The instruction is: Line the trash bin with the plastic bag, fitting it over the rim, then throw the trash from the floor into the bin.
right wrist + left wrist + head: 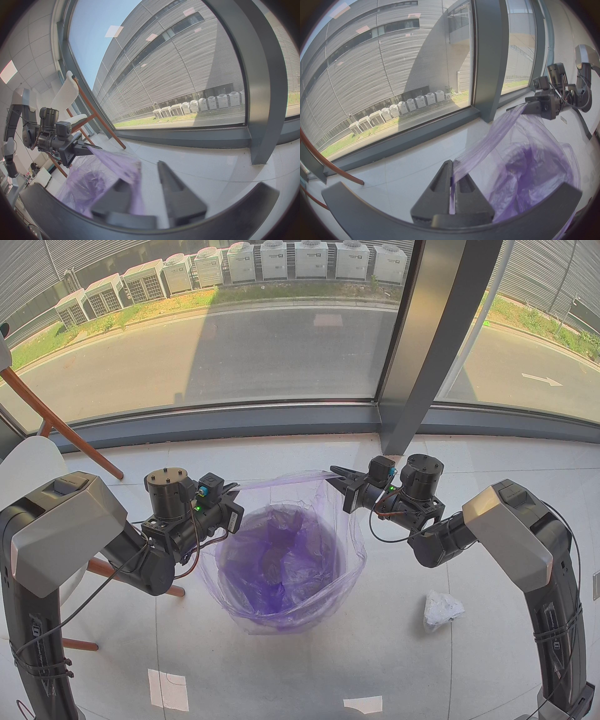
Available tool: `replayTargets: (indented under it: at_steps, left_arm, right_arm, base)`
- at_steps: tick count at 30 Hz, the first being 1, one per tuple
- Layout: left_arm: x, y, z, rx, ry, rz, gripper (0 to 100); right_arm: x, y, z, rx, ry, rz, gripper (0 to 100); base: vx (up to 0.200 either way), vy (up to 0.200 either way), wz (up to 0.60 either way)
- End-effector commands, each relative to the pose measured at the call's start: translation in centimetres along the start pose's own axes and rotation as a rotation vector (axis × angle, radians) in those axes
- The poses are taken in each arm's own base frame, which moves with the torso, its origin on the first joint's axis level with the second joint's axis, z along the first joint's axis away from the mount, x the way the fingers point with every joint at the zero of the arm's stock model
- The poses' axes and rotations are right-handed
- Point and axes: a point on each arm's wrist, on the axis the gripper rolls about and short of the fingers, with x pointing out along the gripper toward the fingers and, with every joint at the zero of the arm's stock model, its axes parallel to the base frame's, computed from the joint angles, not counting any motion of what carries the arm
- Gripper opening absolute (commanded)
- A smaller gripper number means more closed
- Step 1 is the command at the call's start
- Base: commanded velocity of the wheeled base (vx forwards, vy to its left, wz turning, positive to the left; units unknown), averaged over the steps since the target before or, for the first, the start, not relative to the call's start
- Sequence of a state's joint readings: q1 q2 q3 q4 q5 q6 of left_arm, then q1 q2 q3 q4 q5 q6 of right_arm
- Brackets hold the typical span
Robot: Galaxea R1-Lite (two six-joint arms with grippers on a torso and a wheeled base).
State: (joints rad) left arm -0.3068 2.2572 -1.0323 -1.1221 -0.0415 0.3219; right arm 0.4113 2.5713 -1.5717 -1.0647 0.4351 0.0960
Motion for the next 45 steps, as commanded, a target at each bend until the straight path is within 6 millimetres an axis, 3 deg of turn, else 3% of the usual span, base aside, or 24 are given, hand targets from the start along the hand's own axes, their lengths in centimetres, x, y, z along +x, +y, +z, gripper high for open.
replayTargets:
  at_steps: [1,7,10,14,16,17,18,23,27,32,36,38,45]
  left_arm:
    - [0.3,0.0,0.1,-0.003,-0.025,0.007,0]
    - [0.4,0.0,0.2,-0.023,-0.027,0.010,0]
    - [0.3,0.0,0.2,-0.028,-0.027,0.010,0]
    - [0.4,0.0,0.2,-0.031,-0.029,0.009,0]
    - [0.3,-0.1,-0.1,-0.051,-0.018,0.010,0]
    - [0.3,-0.1,-0.1,-0.051,-0.018,0.010,0]
    - [0.2,-0.1,-0.1,-0.062,-0.014,0.012,100]
    - [0.7,0.0,0.1,-0.121,-0.045,0.022,100]
    - [1.3,-0.1,-0.3,-0.159,-0.041,0.046,100]
    - [1.3,-0.1,0.0,-0.167,-0.050,0.049,100]
    - [0.8,0.2,1.1,-0.168,-0.071,0.054,100]
    - [-0.2,0.5,2.1,-0.180,-0.084,0.061,100]
    - [-3.8,1.0,3.1,-0.206,-0.048,0.061,100]
  right_arm:
    - [-0.1,-0.5,0.4,0.008,-0.016,-0.003,100]
    - [-2.4,0.4,1.6,0.154,0.035,0.029,100]
    - [-5.9,1.0,1.4,0.232,0.137,0.085,100]
    - [-8.0,1.0,1.0,0.240,0.148,0.109,100]
    - [-10.6,1.2,0.6,0.263,0.152,0.087,100]
    - [-10.7,1.3,0.6,0.267,0.153,0.085,100]
    - [-12.0,1.7,0.2,0.295,0.172,0.074,100]
    - [-15.5,3.1,-1.2,0.382,0.183,0.054,100]
    - [-18.5,5.7,-3.1,0.468,0.272,0.052,100]
    - [-17.8,7.8,-3.4,0.498,0.294,0.035,100]
    - [-16.7,9.4,-3.5,0.618,0.291,0.007,100]
    - [-16.3,9.9,-3.5,0.678,0.289,-0.010,100]
    - [-15.2,9.5,-5.1,0.728,0.300,-0.046,100]
  base:
    - [0.000,0.000,0.00]
    - [0.000,0.000,0.00]
    - [0.000,0.000,0.00]
    - [0.000,0.000,0.00]
    - [0.000,0.000,0.00]
    - [0.000,0.000,0.00]
    - [0.000,0.000,0.00]
    - [0.000,0.000,0.00]
    - [0.000,0.000,0.00]
    - [0.000,0.000,0.00]
    - [0.000,0.000,0.00]
    - [0.000,0.000,0.00]
    - [0.000,0.000,0.00]
